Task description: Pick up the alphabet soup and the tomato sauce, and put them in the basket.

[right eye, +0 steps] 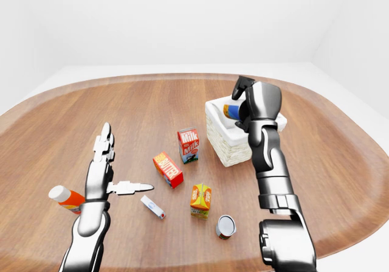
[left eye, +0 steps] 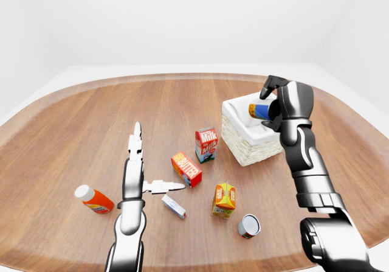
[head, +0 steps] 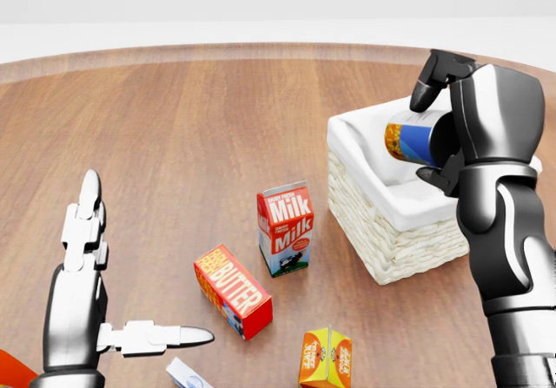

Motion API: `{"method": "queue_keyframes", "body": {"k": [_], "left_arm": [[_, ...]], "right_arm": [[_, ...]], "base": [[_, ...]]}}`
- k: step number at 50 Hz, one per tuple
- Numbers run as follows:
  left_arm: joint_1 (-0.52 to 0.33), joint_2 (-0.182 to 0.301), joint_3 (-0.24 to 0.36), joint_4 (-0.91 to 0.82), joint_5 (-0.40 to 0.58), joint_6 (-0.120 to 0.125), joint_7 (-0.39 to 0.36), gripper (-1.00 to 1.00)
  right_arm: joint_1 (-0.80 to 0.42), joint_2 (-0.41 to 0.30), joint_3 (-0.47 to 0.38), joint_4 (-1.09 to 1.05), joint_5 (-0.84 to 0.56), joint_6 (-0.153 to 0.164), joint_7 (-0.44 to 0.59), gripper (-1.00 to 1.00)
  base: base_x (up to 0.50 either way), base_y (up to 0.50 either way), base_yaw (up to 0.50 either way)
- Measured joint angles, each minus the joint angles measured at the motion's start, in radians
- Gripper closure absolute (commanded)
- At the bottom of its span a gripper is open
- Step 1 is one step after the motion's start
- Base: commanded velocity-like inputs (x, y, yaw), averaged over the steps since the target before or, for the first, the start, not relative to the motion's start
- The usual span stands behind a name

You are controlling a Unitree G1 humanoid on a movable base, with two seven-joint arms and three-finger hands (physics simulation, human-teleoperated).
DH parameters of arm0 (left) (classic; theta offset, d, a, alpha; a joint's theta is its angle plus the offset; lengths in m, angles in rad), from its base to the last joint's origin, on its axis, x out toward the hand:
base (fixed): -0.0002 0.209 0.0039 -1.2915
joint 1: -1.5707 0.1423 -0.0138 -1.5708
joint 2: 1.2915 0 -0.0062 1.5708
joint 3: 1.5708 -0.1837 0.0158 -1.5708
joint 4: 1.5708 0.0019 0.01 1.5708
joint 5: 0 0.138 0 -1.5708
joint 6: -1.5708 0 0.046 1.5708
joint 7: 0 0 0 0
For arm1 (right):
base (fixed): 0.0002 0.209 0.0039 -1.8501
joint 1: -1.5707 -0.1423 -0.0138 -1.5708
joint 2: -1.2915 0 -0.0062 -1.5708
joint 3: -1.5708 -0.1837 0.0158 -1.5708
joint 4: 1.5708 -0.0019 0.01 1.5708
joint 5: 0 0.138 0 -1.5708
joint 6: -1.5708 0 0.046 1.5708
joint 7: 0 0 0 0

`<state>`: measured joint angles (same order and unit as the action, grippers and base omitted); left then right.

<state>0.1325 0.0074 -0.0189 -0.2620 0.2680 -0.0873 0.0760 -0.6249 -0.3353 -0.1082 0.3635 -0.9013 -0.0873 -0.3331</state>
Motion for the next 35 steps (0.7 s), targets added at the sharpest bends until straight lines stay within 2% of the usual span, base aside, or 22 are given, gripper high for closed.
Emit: {"method": "queue_keyframes", "body": {"k": [17, 35], "left_arm": [[0.002, 0.0, -0.003, -0.004, 0.001, 0.0, 0.001, -1.0], [0.001, 0.0, -0.002, 0.0, 0.001, 0.0, 0.001, -1.0]], "right_arm": [[-0.21, -0.023, 0.064, 0.434, -0.089, 0.0, -0.19, 1.0], [-0.388, -0.016, 0.129, 0.814, -0.169, 0.0, -0.19, 1.0]], "base": [[0.0, 0.0, 0.0], [0.0, 0.0, 0.0]]}}
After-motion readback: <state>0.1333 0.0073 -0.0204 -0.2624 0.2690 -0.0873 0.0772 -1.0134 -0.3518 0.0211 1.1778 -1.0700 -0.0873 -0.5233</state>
